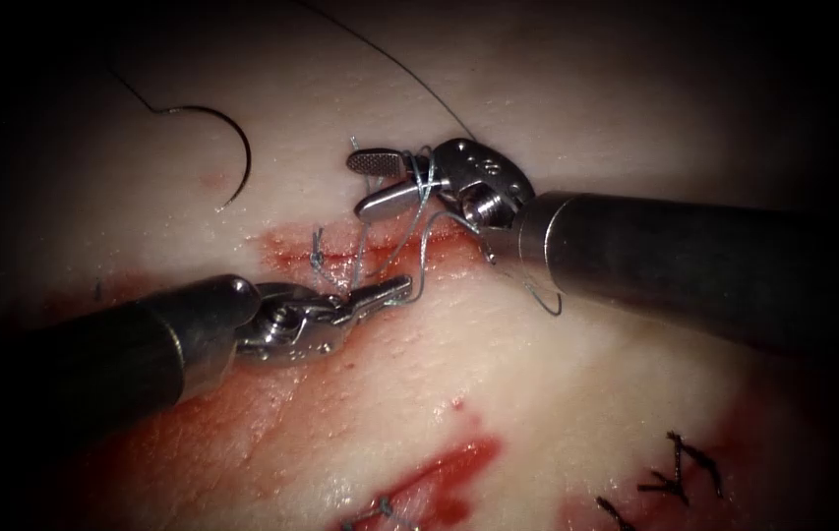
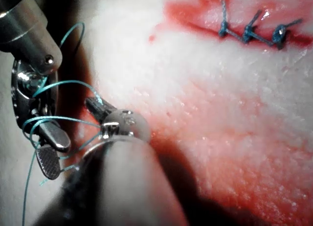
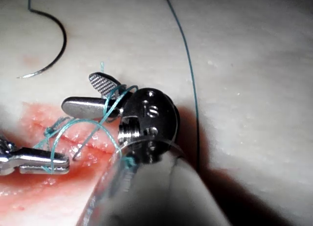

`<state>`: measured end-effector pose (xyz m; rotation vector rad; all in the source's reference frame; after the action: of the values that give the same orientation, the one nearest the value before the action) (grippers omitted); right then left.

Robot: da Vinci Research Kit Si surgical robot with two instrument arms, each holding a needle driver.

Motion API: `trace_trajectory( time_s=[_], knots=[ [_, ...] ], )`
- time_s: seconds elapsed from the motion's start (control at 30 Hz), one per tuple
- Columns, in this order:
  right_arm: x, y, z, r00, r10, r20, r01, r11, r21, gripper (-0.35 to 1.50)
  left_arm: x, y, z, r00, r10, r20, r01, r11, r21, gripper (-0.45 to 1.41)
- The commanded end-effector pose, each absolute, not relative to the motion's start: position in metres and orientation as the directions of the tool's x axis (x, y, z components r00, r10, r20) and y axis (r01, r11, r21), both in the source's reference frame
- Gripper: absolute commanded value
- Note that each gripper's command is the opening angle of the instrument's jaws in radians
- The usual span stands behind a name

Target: Wound Closure

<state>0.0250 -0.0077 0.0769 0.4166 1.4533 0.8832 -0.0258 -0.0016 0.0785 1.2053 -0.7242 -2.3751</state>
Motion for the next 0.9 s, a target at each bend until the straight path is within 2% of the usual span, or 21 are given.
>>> trace_trajectory(
  time_s=[0.03, 0.53, 0.9],
  knots=[
    [0.026, -0.0072, 0.0773, -0.11, 0.73, -0.675, -0.275, 0.63, 0.726, 1.48, -0.0263, -0.0008, 0.0792, -0.56, -0.541, -0.627, 0.098, -0.795, 0.598, -0.45],
    [0.0239, -0.0061, 0.0773, -0.133, 0.743, -0.656, -0.358, 0.581, 0.731, 1.45, -0.0277, -0.0002, 0.0806, -0.566, -0.5, -0.656, 0.062, -0.819, 0.571, -0.45],
    [0.0271, -0.0065, 0.0791, -0.126, 0.783, -0.609, -0.392, 0.525, 0.755, 1.46, -0.0276, -0.0001, 0.0811, -0.565, -0.494, -0.661, 0.057, -0.823, 0.566, -0.45]
  ],
)
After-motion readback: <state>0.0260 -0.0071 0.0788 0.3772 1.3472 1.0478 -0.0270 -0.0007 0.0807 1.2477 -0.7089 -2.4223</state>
